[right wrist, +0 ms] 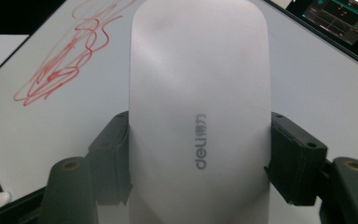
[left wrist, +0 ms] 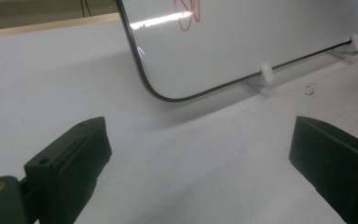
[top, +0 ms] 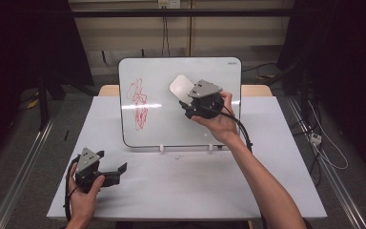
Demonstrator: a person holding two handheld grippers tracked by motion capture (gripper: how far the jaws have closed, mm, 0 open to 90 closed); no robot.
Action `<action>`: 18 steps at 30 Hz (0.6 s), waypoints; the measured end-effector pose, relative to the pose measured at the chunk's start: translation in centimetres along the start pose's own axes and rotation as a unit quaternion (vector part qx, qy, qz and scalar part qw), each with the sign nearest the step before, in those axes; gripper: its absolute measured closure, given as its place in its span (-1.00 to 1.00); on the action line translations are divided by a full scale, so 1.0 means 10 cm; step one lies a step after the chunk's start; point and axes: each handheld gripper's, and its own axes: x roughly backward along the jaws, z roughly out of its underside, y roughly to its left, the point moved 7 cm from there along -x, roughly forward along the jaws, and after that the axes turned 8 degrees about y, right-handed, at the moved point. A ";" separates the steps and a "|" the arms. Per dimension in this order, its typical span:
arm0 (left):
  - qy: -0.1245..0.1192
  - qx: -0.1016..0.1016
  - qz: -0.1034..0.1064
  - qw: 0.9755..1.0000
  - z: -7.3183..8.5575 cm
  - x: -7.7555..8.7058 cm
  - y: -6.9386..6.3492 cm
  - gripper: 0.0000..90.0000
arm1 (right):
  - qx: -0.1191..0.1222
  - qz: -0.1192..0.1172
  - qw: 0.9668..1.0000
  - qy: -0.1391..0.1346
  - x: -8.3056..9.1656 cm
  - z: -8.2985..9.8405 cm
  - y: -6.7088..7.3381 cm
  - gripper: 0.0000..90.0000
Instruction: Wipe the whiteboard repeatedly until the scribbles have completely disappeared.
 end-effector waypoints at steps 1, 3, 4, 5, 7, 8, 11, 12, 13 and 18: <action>0.000 -0.001 -0.001 1.000 0.00 0.00 0.00 -0.89 | 0.001 -0.001 1.000 -0.002 -0.01 -0.02 0.02 -0.30; -0.001 0.001 -0.001 1.000 -0.01 -0.01 0.00 -0.89 | 0.002 -0.004 1.000 -0.006 -0.03 -0.07 0.05 -0.30; 0.000 0.001 -0.001 1.000 0.00 -0.02 0.00 -0.89 | 0.005 -0.007 1.000 -0.008 -0.04 -0.10 0.07 -0.30; 0.004 -0.003 0.000 1.000 0.00 -0.02 0.01 -0.89 | 0.008 -0.007 1.000 -0.009 -0.05 -0.13 0.09 -0.30; 0.004 0.000 0.002 1.000 0.00 -0.03 0.00 -0.89 | 0.014 -0.009 1.000 -0.010 -0.08 -0.19 0.12 -0.30; 0.003 0.000 0.002 1.000 0.00 -0.03 0.01 -0.89 | 0.016 -0.010 1.000 -0.011 -0.09 -0.22 0.14 -0.30; 0.002 -0.001 0.004 1.000 0.00 -0.01 0.00 -0.89 | 0.020 -0.011 1.000 -0.014 -0.14 -0.31 0.19 -0.30; 0.001 -0.001 0.004 1.000 0.00 0.00 0.00 -0.89 | 0.022 -0.011 1.000 -0.015 -0.15 -0.34 0.22 -0.30; 0.001 -0.002 0.003 1.000 0.01 0.00 0.00 -0.89 | 0.026 -0.013 0.999 -0.015 -0.18 -0.36 0.24 -0.30; 0.002 0.004 -0.001 1.000 0.03 0.02 0.03 -0.89 | 0.031 -0.016 0.999 -0.013 -0.29 -0.46 0.34 -0.30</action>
